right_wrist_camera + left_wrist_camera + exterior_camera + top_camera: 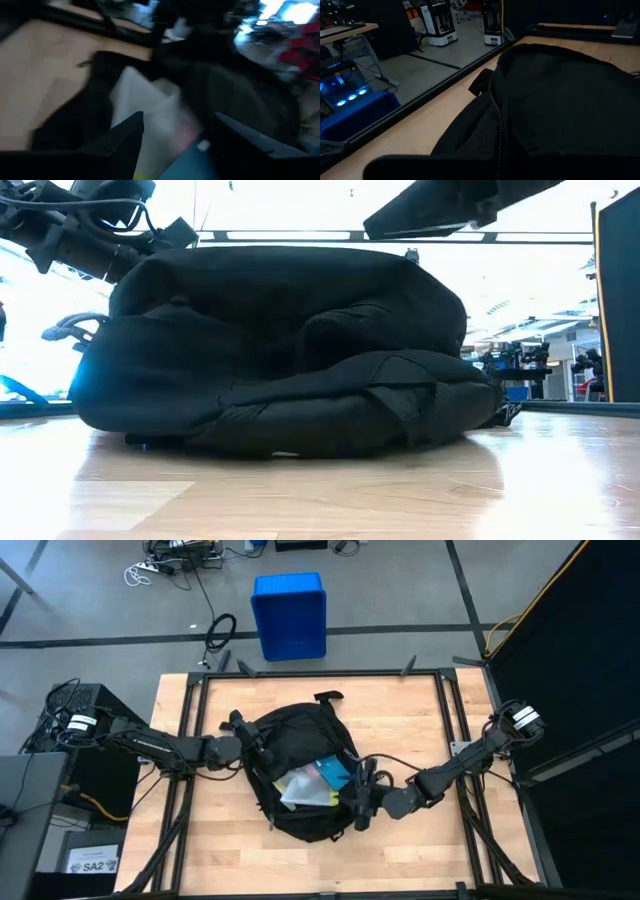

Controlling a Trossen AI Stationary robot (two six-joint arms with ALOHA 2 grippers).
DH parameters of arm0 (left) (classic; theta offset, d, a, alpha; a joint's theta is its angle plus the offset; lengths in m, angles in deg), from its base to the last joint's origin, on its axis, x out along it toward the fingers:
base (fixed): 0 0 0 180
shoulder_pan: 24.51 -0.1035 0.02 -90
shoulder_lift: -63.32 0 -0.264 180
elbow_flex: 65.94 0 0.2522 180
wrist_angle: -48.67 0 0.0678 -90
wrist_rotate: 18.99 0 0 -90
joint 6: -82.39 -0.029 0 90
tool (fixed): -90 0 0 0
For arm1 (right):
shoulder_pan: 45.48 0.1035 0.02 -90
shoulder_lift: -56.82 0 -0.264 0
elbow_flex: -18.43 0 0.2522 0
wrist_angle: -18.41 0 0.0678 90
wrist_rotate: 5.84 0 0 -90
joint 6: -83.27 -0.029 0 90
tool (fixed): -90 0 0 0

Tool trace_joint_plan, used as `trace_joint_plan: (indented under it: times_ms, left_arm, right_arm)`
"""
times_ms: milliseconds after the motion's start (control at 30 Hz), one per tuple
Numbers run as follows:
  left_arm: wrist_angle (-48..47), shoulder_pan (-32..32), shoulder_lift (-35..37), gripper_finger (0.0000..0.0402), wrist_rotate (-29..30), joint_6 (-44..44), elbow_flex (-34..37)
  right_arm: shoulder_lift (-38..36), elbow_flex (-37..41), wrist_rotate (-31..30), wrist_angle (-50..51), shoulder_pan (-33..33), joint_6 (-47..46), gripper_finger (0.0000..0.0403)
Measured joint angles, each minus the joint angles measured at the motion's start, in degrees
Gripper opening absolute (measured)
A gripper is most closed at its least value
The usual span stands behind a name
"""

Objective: Unpack backpack
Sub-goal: Remove the blue cellphone from black backpack

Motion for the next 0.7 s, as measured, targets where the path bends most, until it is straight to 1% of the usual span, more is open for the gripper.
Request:
trace_joint_plan:
  times_ms: [67, 100, 133, 167, 200, 300, 333, 367, 433, 600, 700]
  left_arm:
    - [-0.4, 0.0, 0.0, 0.0000, -0.1, 0.0, 0.0]
    - [-0.6, 0.0, 0.0, 0.0000, -0.1, 0.0, 0.0]
    - [-0.7, 0.0, 0.0, 0.0000, -0.1, 0.0, 0.0]
    - [-0.7, 0.0, 0.0, 0.0000, -0.1, 0.0, 0.0]
    - [-0.7, 0.0, 0.0, 0.0000, -0.1, 0.0, 0.0]
    - [-0.6, 0.0, 0.0, 0.0000, -0.2, 0.0, 0.0]
    - [-0.6, 0.0, 0.0, 0.0000, -0.1, 0.0, 0.0]
    - [-0.6, 0.0, 0.0, 0.0000, -0.1, 0.0, 0.0]
    - [-0.5, 0.0, 0.0, 0.0000, -0.2, 0.0, 0.0]
    - [-0.6, 0.0, 0.0, 0.0000, -0.2, 0.0, 0.0]
    - [-0.7, 0.0, 0.0, 0.0000, -0.2, 0.1, 0.0]
  right_arm:
    - [-0.3, 0.0, 7.1, 0.2, 0.4, -0.5, 0.0206]
    - [-0.3, 0.0, 9.4, -0.3, 0.6, -0.5, 0.0204]
    - [-0.3, 0.0, 10.1, -1.1, 0.8, -0.6, 0.0201]
    - [-0.4, 0.0, 9.5, -1.7, 1.0, -0.6, 0.0198]
    - [-0.4, 0.0, 7.4, -2.1, 1.0, -0.6, 0.0195]
    - [0.1, 0.0, -1.4, -2.6, -0.2, -1.0, 0.0184]
    - [0.3, 0.0, -2.5, -1.6, -1.0, -1.5, 0.0181]
    - [0.8, -0.1, -1.8, -0.5, -1.9, -2.2, 0.0178]
    - [1.8, 0.0, 1.4, 3.2, -3.0, -4.3, 0.0173]
    - [7.6, -0.1, 11.8, 5.5, -3.2, -12.3, 0.0168]
    - [11.3, -0.1, 14.2, 5.6, -1.3, -15.1, 0.0170]
